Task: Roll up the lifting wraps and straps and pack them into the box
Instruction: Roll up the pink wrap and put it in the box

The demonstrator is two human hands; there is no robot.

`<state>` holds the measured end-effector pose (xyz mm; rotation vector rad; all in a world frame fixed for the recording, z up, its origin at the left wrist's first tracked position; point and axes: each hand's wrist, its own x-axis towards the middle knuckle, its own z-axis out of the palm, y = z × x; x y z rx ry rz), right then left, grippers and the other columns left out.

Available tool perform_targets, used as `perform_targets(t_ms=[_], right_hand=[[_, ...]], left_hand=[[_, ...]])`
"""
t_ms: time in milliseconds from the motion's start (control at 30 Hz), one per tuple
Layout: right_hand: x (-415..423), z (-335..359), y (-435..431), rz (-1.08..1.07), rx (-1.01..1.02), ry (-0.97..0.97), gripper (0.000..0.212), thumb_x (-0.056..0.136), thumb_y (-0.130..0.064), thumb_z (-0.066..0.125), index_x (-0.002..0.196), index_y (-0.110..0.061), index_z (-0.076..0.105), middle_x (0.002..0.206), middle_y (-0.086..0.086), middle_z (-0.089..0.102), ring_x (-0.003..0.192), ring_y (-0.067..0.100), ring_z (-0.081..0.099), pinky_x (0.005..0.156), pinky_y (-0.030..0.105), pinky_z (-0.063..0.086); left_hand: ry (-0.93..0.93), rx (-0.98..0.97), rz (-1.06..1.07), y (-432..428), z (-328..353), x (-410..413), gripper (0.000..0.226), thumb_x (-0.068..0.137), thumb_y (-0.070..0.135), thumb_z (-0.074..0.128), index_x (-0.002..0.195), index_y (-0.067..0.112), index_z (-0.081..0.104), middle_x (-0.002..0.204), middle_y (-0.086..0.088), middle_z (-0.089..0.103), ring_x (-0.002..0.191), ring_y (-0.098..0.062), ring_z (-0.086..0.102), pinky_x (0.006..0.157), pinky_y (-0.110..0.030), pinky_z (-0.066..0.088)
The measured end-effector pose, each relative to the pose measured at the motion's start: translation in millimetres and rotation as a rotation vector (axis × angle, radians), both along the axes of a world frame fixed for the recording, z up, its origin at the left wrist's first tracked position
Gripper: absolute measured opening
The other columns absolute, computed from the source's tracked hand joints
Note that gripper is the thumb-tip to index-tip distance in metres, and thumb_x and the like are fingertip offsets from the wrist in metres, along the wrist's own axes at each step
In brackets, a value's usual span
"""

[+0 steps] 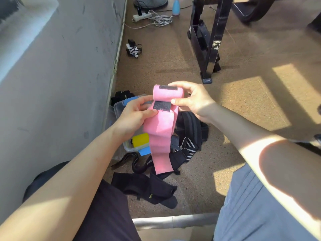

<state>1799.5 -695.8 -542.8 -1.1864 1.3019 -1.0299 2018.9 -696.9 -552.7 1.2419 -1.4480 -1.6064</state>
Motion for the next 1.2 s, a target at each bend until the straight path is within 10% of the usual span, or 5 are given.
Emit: perform_targets(t_ms=[233,433,667,1033,1200], right_hand=[[2,7,0,-0.035,0.063,-0.173,0.017,0.094,-0.023,0.072,0.109,-0.028,0.076,0.132,0.013,0.062,0.118,0.030,0.066,0.096,0.063,0.054],[-7,15,-8,-0.169,0.060,-0.389,0.018,0.097,-0.007,0.066,0.111,-0.017,0.071,0.121,0.009,0.067,0.106,0.025,0.069,0.082,0.042,0.061],[-11,19,-11,-0.251,0.073,-0.517,0.020,0.096,-0.002,0.065,0.112,-0.013,0.066,0.117,0.007,0.067,0.099,0.022,0.070,0.083,0.044,0.061],[-7,13,-1,-0.065,-0.192,0.143,0.045,0.070,0.002,0.087,0.097,-0.027,0.067,0.117,0.005,0.066,0.111,0.030,0.066,0.086,0.052,0.060],[-2,12,5,0.006,-0.190,0.054,0.017,0.087,-0.009,0.078,0.099,-0.017,0.070,0.098,0.005,0.068,0.083,0.023,0.066,0.084,0.051,0.058]], left_hand=[[-0.005,-0.064,0.032,1,0,-1,0.047,0.097,0.000,0.063,0.143,0.006,0.054,0.117,-0.017,0.074,0.102,-0.022,0.072,0.090,-0.037,0.059],[0.013,-0.046,-0.098,7,2,-6,0.028,0.100,0.006,0.058,0.128,0.007,0.063,0.106,0.002,0.079,0.096,-0.009,0.073,0.080,-0.020,0.055],[-0.048,-0.179,-0.240,7,-2,-6,0.075,0.086,-0.008,0.074,0.150,0.011,0.040,0.140,-0.008,0.063,0.125,-0.021,0.065,0.096,-0.034,0.057],[0.015,-0.104,0.029,6,-4,-10,0.034,0.097,0.006,0.067,0.130,0.002,0.063,0.111,-0.009,0.077,0.097,-0.018,0.075,0.078,-0.027,0.058],[0.028,-0.085,0.094,7,-3,-11,0.027,0.095,0.006,0.069,0.121,0.003,0.069,0.106,-0.007,0.078,0.093,-0.016,0.073,0.080,-0.028,0.058]])
